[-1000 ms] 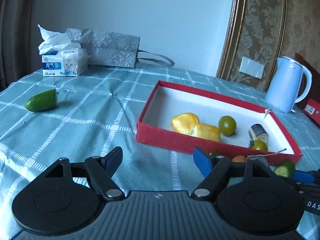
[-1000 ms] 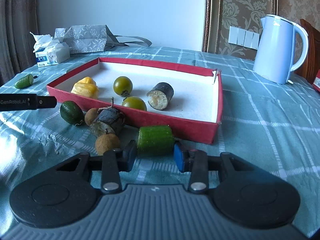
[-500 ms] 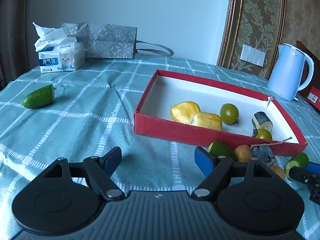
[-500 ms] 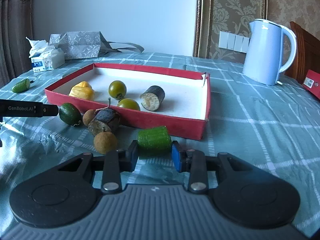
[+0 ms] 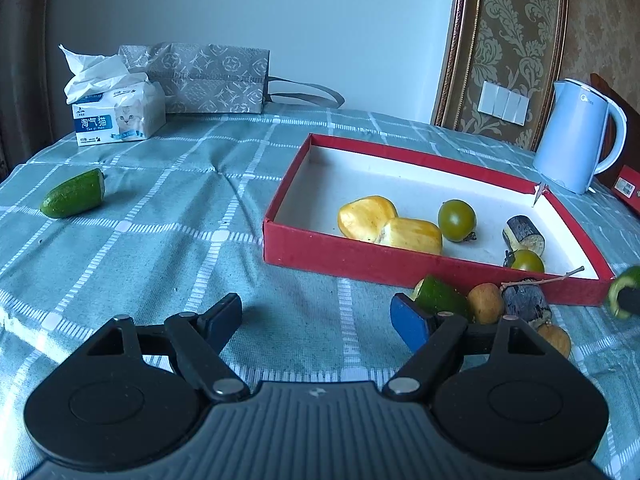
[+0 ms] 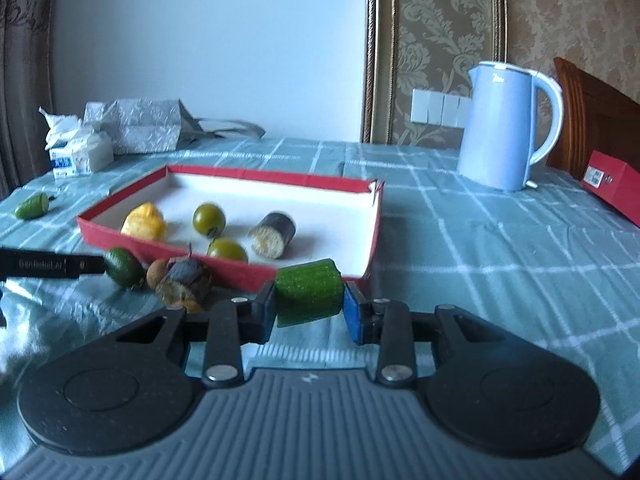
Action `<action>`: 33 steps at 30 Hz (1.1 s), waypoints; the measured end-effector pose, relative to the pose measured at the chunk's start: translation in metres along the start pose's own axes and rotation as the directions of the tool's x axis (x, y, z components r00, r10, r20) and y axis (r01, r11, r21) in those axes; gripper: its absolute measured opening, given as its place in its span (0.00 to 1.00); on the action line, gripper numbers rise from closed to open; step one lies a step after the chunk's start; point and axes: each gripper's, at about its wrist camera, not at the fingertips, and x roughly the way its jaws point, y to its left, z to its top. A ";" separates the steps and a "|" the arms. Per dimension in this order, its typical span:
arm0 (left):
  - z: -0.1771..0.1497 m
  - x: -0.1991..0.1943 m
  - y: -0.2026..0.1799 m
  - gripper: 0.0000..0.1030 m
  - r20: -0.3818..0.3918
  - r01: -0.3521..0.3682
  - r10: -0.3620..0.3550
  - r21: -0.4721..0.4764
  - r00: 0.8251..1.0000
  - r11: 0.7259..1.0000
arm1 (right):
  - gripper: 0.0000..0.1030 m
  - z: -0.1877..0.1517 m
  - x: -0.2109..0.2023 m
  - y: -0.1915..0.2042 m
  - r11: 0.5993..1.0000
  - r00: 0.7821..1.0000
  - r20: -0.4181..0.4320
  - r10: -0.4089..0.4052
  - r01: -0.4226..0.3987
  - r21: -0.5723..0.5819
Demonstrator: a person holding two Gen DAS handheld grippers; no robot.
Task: Organize fruits
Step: 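Lift the cucumber chunk into the tray and open the right gripper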
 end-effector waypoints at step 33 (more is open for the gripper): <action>0.000 0.002 -0.003 0.83 -0.005 -0.002 0.002 0.010 1.000 1.000 | 0.32 0.043 0.121 0.003 0.996 0.987 -0.139 -0.084 0.085 -0.004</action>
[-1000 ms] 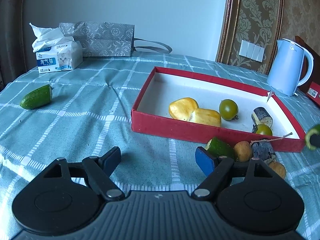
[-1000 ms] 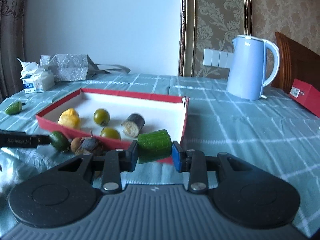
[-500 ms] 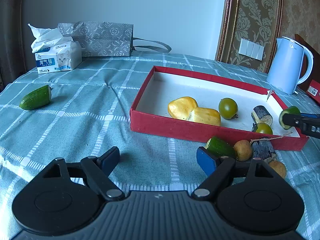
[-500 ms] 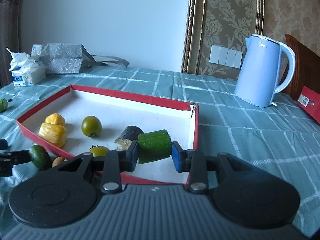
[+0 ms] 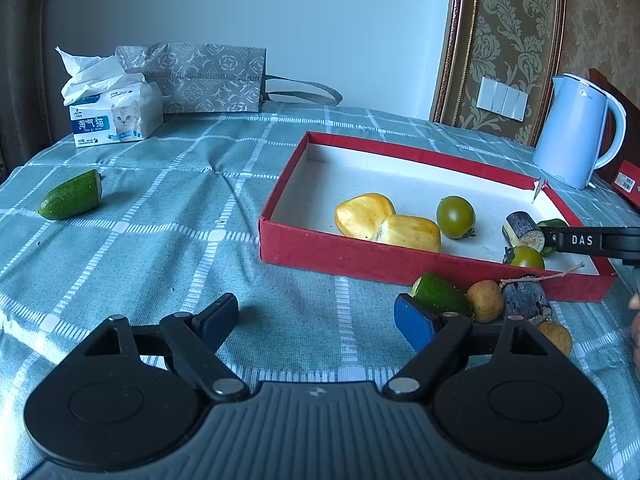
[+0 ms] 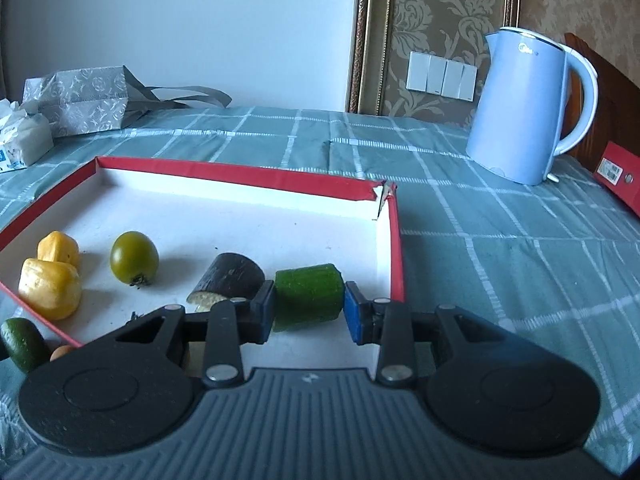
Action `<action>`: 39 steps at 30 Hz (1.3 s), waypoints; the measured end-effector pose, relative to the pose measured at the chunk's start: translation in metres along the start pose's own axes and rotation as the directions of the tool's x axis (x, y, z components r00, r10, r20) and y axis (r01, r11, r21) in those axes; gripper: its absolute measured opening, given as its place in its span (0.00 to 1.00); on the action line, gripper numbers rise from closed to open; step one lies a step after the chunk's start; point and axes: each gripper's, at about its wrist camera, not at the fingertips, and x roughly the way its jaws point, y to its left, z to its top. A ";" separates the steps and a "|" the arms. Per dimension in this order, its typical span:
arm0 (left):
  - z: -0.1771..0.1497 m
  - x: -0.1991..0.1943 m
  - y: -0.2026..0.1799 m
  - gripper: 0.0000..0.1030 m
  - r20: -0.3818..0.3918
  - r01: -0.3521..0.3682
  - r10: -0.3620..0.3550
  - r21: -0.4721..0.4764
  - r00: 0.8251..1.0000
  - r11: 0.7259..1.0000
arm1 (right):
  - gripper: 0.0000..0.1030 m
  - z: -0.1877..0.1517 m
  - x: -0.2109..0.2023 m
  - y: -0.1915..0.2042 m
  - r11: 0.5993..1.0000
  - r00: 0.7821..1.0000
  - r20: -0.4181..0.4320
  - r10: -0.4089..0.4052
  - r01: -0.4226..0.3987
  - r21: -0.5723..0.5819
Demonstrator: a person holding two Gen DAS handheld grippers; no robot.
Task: Organize fruits
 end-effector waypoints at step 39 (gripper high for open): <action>-0.001 0.000 0.000 0.86 0.001 0.004 -0.004 -0.005 1.000 1.000 | 0.76 -0.067 -0.100 0.018 0.965 0.959 0.107 0.262 -0.257 -0.053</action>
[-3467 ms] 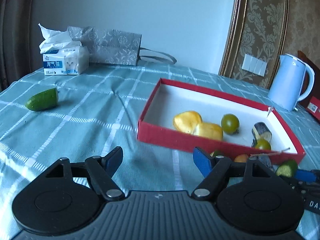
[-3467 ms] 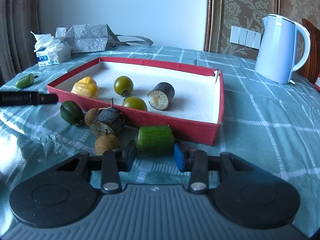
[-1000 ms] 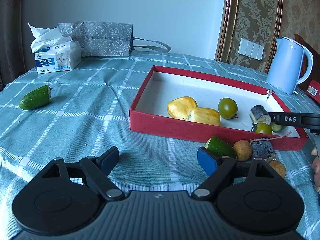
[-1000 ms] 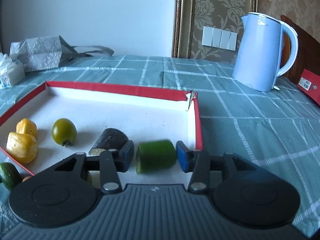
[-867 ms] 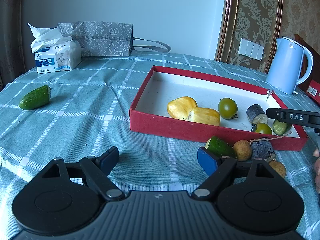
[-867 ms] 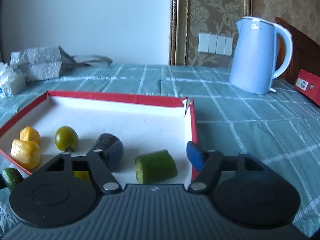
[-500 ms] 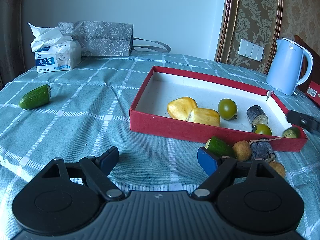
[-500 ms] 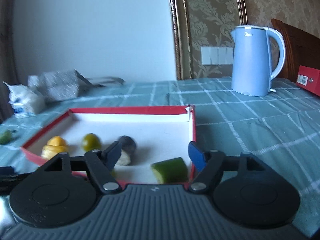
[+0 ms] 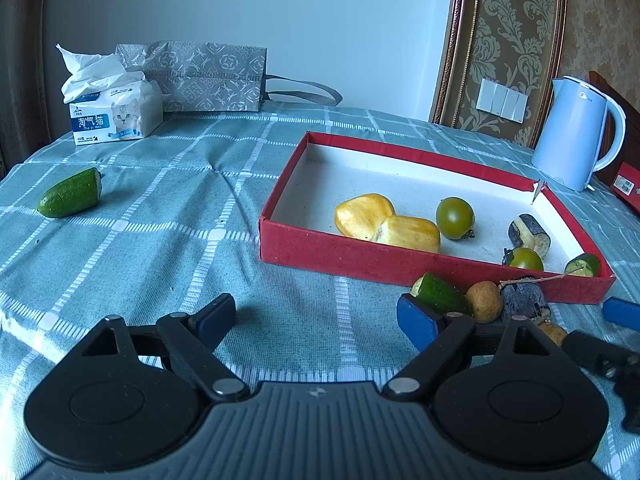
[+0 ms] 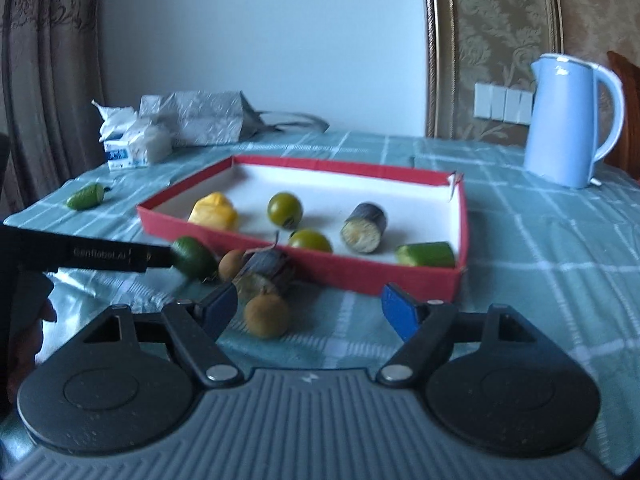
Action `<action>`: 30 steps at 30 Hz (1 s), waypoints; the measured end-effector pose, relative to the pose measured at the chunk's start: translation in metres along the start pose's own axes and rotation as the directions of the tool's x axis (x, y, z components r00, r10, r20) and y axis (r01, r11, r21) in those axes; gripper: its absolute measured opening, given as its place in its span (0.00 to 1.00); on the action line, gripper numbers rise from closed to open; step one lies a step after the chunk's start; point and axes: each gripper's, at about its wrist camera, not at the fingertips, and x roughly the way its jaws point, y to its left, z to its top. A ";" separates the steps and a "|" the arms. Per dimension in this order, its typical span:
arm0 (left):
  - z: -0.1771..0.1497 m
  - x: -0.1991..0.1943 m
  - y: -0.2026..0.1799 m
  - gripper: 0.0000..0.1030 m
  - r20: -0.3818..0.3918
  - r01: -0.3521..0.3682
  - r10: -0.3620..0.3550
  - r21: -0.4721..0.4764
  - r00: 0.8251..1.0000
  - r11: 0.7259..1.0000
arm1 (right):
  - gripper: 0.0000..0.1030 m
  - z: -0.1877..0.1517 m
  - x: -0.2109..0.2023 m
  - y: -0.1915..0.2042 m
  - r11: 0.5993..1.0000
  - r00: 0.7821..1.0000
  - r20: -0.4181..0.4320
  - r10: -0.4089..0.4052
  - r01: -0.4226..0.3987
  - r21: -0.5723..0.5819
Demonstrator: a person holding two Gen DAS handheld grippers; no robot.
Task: Organize fruits
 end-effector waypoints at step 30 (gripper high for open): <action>-0.001 -0.008 0.001 0.87 0.045 0.032 -0.031 -0.020 0.998 0.999 | 0.26 0.004 0.029 0.004 1.000 0.993 -0.120 0.010 -0.013 -0.029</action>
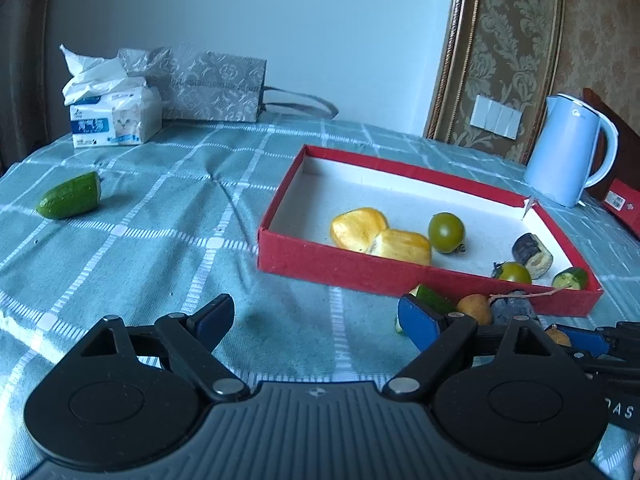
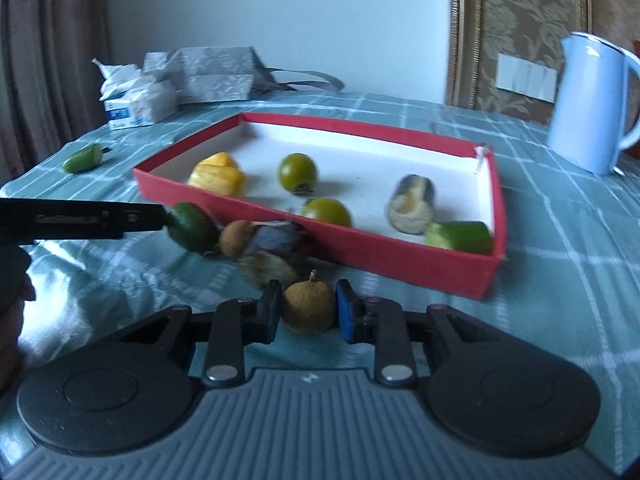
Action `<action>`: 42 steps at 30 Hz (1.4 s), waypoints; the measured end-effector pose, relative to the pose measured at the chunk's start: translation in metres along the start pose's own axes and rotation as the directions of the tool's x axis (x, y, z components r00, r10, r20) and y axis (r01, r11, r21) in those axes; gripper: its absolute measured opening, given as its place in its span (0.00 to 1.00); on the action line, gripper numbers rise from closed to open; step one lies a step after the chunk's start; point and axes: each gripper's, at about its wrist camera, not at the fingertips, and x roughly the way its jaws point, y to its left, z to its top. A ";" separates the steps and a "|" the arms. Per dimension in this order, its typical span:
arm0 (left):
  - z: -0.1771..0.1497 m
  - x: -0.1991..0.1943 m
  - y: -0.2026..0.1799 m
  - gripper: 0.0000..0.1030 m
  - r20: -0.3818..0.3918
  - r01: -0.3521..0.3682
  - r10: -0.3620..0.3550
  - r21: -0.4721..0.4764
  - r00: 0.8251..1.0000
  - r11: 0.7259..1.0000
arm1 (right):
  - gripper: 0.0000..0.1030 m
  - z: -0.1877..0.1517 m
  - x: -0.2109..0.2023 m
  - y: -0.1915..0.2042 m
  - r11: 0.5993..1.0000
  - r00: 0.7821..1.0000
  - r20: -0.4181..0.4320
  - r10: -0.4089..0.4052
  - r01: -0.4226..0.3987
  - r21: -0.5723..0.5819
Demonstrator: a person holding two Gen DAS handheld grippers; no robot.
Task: Organize fruits
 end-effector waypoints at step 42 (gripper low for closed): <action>-0.003 0.017 -0.052 0.47 -0.076 0.109 -0.092 0.257 0.993 0.960 | 0.26 0.000 0.001 -0.001 1.000 1.000 -0.001 -0.005 0.005 -0.004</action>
